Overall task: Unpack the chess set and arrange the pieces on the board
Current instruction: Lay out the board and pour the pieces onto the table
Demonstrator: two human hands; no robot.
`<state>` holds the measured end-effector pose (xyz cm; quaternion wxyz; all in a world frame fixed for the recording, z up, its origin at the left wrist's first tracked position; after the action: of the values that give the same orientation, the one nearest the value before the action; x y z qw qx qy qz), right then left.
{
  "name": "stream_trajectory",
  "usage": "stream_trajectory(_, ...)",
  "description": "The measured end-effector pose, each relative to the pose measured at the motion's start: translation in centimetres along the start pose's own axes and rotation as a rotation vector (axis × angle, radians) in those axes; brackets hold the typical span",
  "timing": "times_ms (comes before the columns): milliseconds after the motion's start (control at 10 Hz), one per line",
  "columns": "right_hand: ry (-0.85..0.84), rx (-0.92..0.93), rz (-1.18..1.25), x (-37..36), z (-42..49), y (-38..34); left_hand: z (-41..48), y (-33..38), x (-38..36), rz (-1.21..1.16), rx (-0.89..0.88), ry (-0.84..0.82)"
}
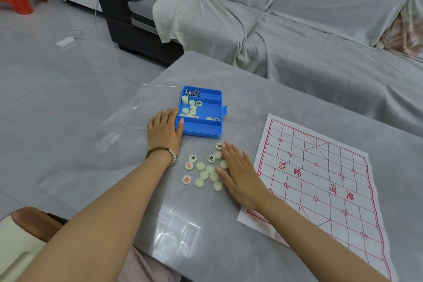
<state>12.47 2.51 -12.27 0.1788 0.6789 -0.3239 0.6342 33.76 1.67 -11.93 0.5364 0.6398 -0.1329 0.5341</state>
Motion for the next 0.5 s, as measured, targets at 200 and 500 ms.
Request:
stream_trajectory(200, -0.014, 0.045, -0.140, -0.8, 0.9, -1.6, 0.0, 0.0, 0.0, 0.001, 0.004, -0.005)
stream_trajectory(500, 0.058, -0.097, -0.018, -1.5, 1.9, -1.5, -0.1, 0.0, 0.1, -0.029, 0.003, 0.004)
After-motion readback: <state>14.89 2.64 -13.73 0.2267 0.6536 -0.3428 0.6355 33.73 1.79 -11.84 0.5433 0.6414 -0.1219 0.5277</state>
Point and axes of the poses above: each hand's wrist, its own z-axis towards the middle knuckle, its own x-axis out of the back of the hand, y = z × x, the point moved 8 cm from there along z, towards the middle knuckle, and after that the axes turned 14 degrees about -z, right-handed, at the moved point
